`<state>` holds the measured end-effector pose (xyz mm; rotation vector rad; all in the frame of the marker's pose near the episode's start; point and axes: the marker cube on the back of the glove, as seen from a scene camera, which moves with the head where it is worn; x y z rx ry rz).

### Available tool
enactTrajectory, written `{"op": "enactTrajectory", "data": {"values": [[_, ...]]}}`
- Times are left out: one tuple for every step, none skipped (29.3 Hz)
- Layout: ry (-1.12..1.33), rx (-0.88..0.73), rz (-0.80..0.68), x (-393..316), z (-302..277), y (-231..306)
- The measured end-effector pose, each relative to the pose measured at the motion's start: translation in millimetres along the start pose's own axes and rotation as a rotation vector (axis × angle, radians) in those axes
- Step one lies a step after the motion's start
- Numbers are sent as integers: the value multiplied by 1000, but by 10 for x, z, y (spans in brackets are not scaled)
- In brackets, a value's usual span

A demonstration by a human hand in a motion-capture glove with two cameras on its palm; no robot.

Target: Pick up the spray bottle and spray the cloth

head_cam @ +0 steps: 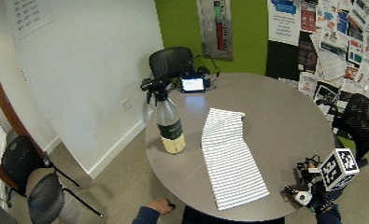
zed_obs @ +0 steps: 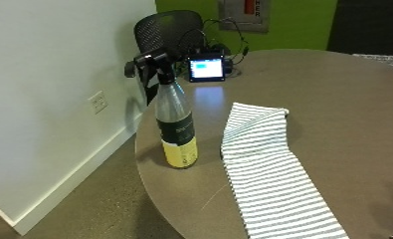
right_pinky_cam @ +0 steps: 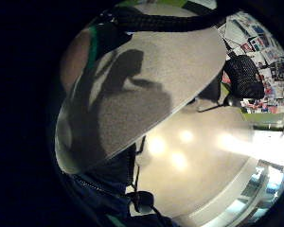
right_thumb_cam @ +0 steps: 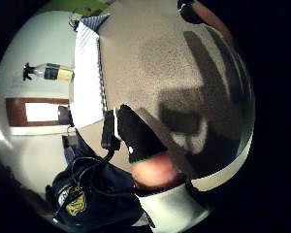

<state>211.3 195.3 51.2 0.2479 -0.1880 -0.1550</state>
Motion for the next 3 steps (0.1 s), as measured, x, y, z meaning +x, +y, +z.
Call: {"op": "enactTrajectory", "data": {"values": [[-4, -3, 1, 3, 11, 9], [-6, -6, 1, 5, 19, 16], [-6, -8, 1, 5, 24, 21]]}}
